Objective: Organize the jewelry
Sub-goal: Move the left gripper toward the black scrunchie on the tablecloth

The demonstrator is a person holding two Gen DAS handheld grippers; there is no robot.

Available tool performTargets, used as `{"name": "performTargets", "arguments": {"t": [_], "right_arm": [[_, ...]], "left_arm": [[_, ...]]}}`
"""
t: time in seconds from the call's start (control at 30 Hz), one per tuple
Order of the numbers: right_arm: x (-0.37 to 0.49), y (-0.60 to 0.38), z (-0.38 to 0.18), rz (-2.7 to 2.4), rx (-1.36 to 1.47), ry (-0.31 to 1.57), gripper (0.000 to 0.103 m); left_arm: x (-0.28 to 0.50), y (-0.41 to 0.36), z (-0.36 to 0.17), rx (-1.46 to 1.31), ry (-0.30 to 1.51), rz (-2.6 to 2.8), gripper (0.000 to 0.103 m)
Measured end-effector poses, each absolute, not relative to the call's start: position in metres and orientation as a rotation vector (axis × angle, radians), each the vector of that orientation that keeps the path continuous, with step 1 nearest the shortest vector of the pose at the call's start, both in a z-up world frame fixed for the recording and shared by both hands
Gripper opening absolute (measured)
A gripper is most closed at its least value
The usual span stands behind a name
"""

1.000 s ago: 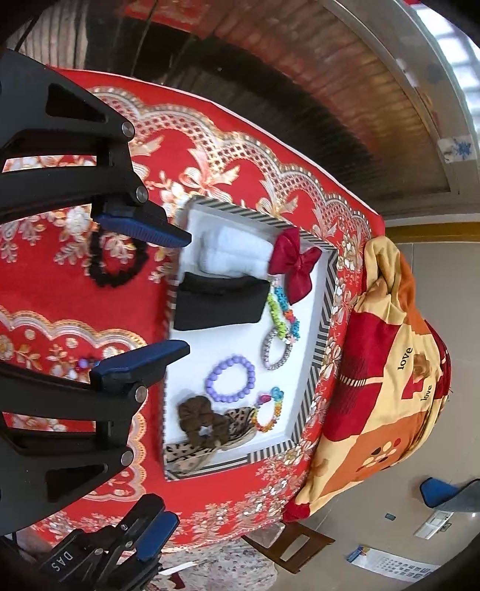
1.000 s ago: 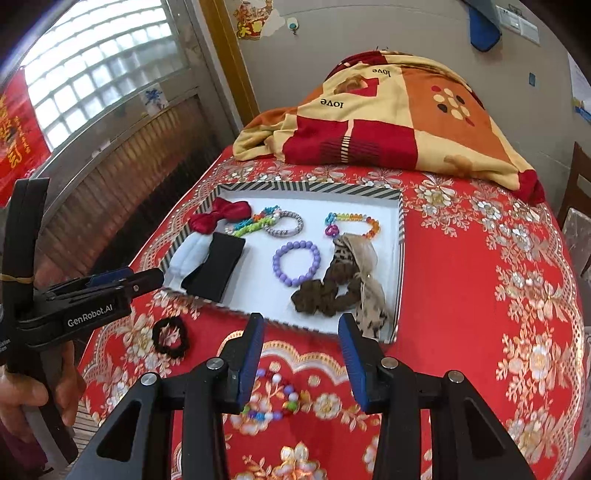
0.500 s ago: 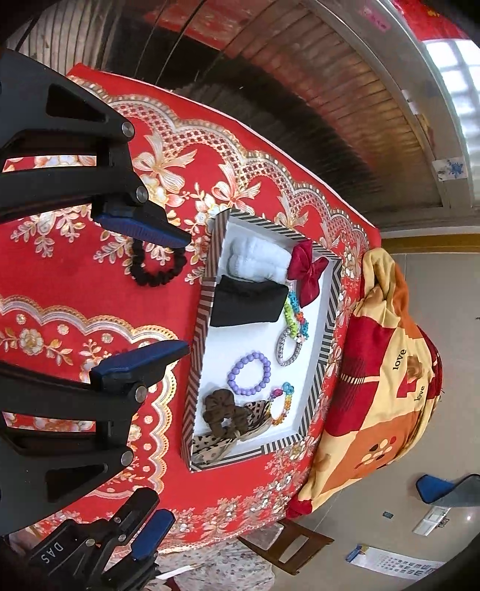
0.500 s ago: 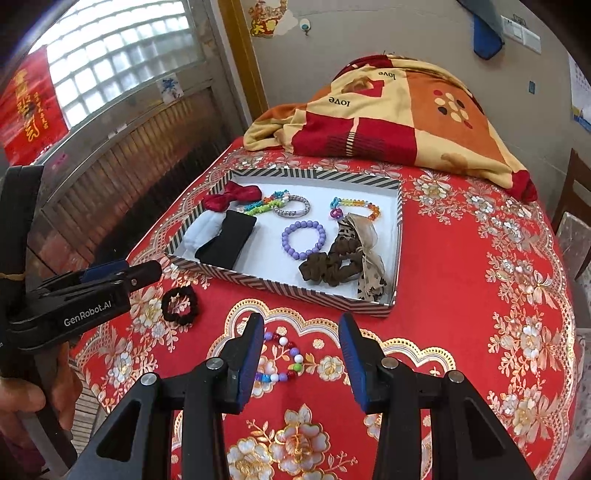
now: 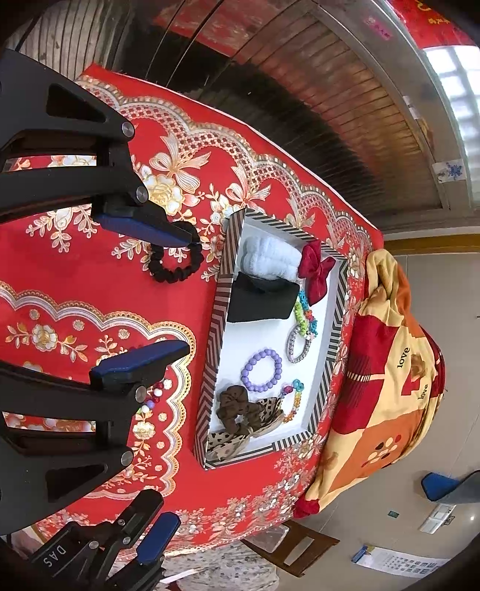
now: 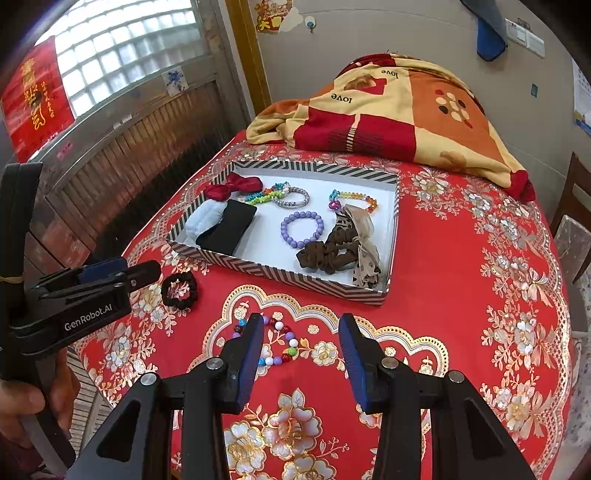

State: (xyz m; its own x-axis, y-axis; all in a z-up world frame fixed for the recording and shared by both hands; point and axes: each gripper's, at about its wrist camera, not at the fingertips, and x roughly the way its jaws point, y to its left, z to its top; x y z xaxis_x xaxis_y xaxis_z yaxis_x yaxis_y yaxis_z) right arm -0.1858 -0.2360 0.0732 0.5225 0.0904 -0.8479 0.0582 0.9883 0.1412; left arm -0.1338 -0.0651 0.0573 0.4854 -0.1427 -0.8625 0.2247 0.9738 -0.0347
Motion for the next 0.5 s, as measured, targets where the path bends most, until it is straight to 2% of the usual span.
{"name": "performTargets", "arguments": {"t": [0.5], "right_arm": [[-0.1835, -0.2359, 0.069, 0.023, 0.157, 1.032, 0.04]], "left_arm": [[-0.133, -0.0672, 0.0537, 0.102, 1.05, -0.217, 0.052]]}}
